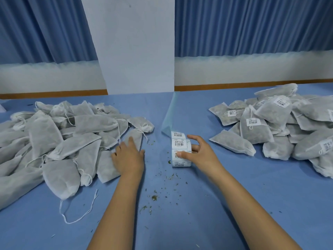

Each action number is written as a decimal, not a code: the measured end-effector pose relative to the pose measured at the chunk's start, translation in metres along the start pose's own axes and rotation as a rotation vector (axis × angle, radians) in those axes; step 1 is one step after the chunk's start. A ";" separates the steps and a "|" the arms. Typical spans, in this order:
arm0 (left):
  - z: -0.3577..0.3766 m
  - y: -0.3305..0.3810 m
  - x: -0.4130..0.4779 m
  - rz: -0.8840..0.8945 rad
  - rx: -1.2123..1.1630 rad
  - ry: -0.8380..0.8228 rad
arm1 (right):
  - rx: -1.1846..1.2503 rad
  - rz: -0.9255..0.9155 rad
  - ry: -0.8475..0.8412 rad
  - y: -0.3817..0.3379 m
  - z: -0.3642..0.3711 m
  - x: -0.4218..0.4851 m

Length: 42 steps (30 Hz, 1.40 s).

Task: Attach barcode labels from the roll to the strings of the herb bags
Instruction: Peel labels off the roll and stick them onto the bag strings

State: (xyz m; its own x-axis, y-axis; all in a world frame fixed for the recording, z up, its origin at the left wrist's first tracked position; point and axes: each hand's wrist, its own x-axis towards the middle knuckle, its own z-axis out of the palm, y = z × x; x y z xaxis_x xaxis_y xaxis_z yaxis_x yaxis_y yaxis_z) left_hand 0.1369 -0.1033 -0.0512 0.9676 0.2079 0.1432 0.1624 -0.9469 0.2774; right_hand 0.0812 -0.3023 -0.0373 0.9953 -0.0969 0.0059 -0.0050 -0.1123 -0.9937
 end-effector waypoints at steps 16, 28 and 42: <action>-0.053 -0.002 -0.022 0.043 -0.633 0.640 | -0.265 -0.181 0.249 -0.010 0.000 -0.006; -0.059 0.018 -0.044 0.825 -0.676 0.446 | -0.233 -0.748 0.165 -0.028 0.005 -0.028; -0.067 0.017 -0.061 0.703 -0.875 -0.086 | -0.228 -0.742 0.079 -0.026 0.010 -0.026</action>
State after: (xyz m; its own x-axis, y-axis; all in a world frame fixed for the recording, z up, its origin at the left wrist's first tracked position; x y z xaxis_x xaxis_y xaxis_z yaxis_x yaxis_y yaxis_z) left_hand 0.0677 -0.1157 0.0087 0.8066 -0.3535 0.4737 -0.5829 -0.3424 0.7369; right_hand 0.0565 -0.2868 -0.0133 0.7360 0.0136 0.6769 0.6313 -0.3748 -0.6789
